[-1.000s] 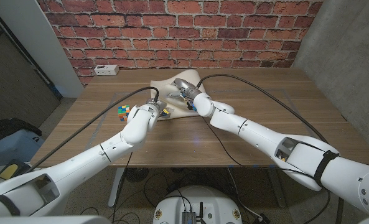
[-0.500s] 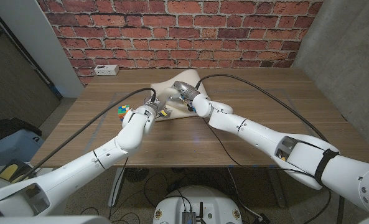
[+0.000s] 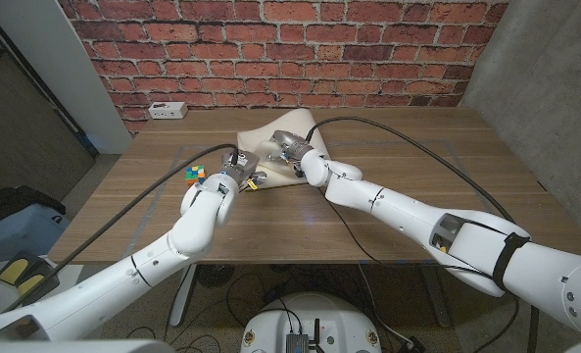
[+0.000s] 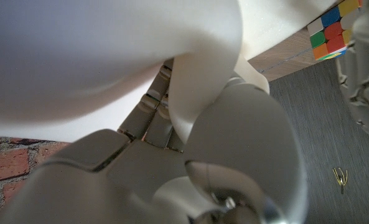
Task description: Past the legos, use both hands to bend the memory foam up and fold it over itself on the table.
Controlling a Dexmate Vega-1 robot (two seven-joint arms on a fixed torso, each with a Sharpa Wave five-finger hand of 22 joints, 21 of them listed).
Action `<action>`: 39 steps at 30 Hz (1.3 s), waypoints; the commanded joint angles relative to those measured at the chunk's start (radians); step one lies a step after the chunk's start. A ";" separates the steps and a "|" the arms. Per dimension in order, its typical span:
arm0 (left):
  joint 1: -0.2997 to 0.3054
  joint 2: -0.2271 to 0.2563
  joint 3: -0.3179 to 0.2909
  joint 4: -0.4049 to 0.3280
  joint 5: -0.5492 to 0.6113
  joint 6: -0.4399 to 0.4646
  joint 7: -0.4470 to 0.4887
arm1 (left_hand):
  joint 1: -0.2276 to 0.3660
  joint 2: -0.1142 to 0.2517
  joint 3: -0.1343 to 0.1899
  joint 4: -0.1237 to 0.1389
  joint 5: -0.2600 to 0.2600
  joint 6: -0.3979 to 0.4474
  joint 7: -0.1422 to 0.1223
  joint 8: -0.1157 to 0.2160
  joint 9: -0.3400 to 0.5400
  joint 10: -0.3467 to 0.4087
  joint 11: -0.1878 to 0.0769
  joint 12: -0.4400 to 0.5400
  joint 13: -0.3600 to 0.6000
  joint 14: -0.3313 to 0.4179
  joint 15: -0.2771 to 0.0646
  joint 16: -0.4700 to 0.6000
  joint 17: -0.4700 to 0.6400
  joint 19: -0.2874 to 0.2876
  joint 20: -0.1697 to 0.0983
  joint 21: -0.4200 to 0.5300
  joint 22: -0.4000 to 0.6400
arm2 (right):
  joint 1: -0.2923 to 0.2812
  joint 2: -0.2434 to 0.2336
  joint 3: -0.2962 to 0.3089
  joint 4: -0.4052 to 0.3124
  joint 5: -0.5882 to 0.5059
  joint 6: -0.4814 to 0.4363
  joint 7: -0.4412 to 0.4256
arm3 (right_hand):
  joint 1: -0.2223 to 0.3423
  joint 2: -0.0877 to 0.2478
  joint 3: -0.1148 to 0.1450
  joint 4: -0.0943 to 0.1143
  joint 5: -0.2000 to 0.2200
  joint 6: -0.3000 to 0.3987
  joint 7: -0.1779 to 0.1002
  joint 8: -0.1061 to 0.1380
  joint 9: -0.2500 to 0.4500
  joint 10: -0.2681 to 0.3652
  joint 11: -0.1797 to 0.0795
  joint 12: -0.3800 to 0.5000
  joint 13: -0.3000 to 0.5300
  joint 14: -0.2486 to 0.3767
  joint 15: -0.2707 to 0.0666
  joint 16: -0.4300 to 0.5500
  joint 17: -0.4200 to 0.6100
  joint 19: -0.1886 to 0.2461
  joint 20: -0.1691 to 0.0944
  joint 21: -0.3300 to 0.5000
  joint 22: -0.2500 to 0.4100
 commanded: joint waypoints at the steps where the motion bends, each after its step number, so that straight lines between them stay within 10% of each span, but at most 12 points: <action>1: 0.200 0.000 -0.172 -0.037 -0.237 -0.069 0.552 | 0.096 0.018 0.026 -0.004 0.013 0.058 -0.009 0.082 0.078 0.077 -0.010 0.095 0.118 0.052 -0.015 0.120 0.132 0.046 -0.017 0.083 0.054 | -0.004 -0.007 -0.021 -0.024 -0.013 -0.047 0.013 | 0.025 0.018 0.007 -0.001 0.008 0.007 0.007 0.000 0.002 0.042 0.043 -0.002 0.002 0.017 -0.014 0.000 0.000 0.005 -0.022 0.008 0.002; 9: 0.265 -0.064 -0.281 0.036 -0.477 -0.205 0.948 | 0.127 0.004 0.058 0.005 0.023 0.031 -0.001 0.105 0.123 0.069 -0.007 0.133 0.192 0.070 -0.016 0.143 0.168 0.053 -0.020 0.127 0.079 | -0.014 -0.030 -0.033 -0.063 -0.031 -0.056 0.022 | 0.020 0.020 0.005 0.004 0.009 0.002 0.000 -0.003 0.002 0.034 0.047 -0.005 0.002 0.000 -0.010 -0.006 0.002 -0.004 -0.019 0.008 0.002; 15: 0.246 -0.087 -0.290 0.084 -0.544 -0.199 1.025 | 0.020 -0.042 0.062 0.046 0.016 -0.250 -0.056 -0.091 0.042 -0.160 0.031 0.024 0.173 -0.105 0.031 -0.038 0.031 -0.089 0.021 0.135 0.071 | -0.024 -0.053 -0.049 -0.096 -0.070 -0.056 0.013 | 0.006 0.022 -0.002 0.014 0.008 -0.007 -0.023 -0.007 0.003 0.018 0.024 -0.009 0.003 -0.014 -0.002 -0.010 0.007 -0.010 -0.015 0.011 0.002; 24: 0.171 -0.070 -0.253 0.146 -0.593 -0.160 0.998 | -0.103 -0.078 0.036 0.047 0.001 -0.485 -0.104 -0.258 -0.059 -0.418 0.041 -0.183 0.053 -0.400 0.053 -0.269 -0.122 -0.329 0.067 0.049 -0.015 | -0.026 -0.067 -0.084 -0.112 -0.156 -0.047 -0.008 | -0.003 0.022 -0.006 0.017 0.008 -0.012 -0.042 -0.009 0.003 0.007 0.005 -0.009 0.004 -0.039 -0.005 -0.019 0.012 -0.021 -0.009 0.012 0.001; 31: 0.130 -0.055 -0.234 0.173 -0.653 -0.137 0.960 | -0.218 -0.120 -0.035 0.090 -0.025 -0.731 -0.129 -0.272 -0.105 -0.544 0.054 -0.276 0.001 -0.523 0.080 -0.348 -0.175 -0.411 0.083 0.000 -0.047 | -0.033 -0.073 -0.090 -0.115 -0.194 -0.043 -0.003 | -0.006 0.022 -0.007 0.018 0.008 -0.012 -0.042 -0.009 0.003 0.009 0.004 -0.006 0.005 -0.038 -0.003 -0.018 0.012 -0.023 -0.008 0.014 0.001; 39: 0.043 0.010 -0.196 0.167 -0.734 -0.075 0.759 | -0.284 -0.165 -0.083 0.104 -0.032 -0.725 -0.093 -0.258 -0.122 -0.682 0.030 -0.326 -0.056 -0.714 0.084 -0.402 -0.231 -0.508 0.063 -0.067 -0.058 | -0.034 -0.065 -0.090 -0.103 -0.220 -0.034 -0.005 | -0.008 0.022 -0.008 0.017 0.008 -0.012 -0.045 -0.009 0.004 0.007 0.004 -0.006 0.005 -0.048 -0.001 -0.021 0.015 -0.027 -0.006 0.015 0.000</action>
